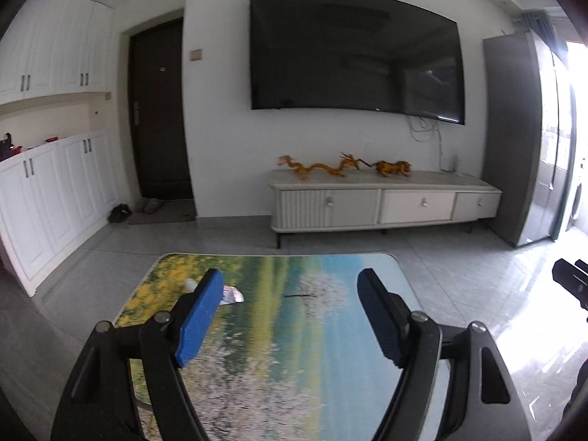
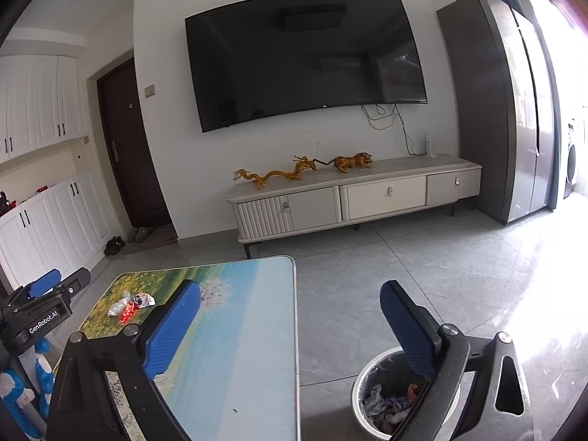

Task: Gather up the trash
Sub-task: 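Move both tools back over the table toward the clear bag and red wrapper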

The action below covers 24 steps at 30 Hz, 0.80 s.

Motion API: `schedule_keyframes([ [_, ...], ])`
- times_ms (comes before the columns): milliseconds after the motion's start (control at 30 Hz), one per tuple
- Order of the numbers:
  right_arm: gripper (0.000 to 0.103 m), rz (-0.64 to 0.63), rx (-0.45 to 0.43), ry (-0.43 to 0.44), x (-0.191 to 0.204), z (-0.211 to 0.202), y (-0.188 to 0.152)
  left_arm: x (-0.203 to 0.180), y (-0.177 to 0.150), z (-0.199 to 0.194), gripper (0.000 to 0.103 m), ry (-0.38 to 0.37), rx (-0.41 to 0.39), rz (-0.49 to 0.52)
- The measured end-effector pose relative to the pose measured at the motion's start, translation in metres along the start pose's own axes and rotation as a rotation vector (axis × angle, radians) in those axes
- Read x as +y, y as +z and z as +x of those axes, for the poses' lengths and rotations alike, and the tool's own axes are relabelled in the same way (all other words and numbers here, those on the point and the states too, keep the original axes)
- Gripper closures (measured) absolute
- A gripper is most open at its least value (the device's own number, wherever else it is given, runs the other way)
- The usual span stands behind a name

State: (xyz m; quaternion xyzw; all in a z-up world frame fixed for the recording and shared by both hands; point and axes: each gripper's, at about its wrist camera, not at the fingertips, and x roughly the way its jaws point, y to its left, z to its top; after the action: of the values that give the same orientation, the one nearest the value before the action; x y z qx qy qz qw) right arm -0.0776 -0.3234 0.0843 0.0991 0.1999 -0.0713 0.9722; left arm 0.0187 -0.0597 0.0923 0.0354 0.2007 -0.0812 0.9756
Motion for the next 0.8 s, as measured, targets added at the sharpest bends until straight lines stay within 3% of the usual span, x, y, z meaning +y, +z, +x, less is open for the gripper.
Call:
schedule_keyframes([
  [367,0.0,-0.058,-0.006,0.048,0.055,0.021,0.004,0.064,-0.013,0.005,0.029,0.071,-0.028,-0.088],
  [800,0.0,-0.128,0.086,0.121,0.11,0.087,-0.003,0.123,-0.034,0.057,0.029,0.137,0.054,-0.139],
])
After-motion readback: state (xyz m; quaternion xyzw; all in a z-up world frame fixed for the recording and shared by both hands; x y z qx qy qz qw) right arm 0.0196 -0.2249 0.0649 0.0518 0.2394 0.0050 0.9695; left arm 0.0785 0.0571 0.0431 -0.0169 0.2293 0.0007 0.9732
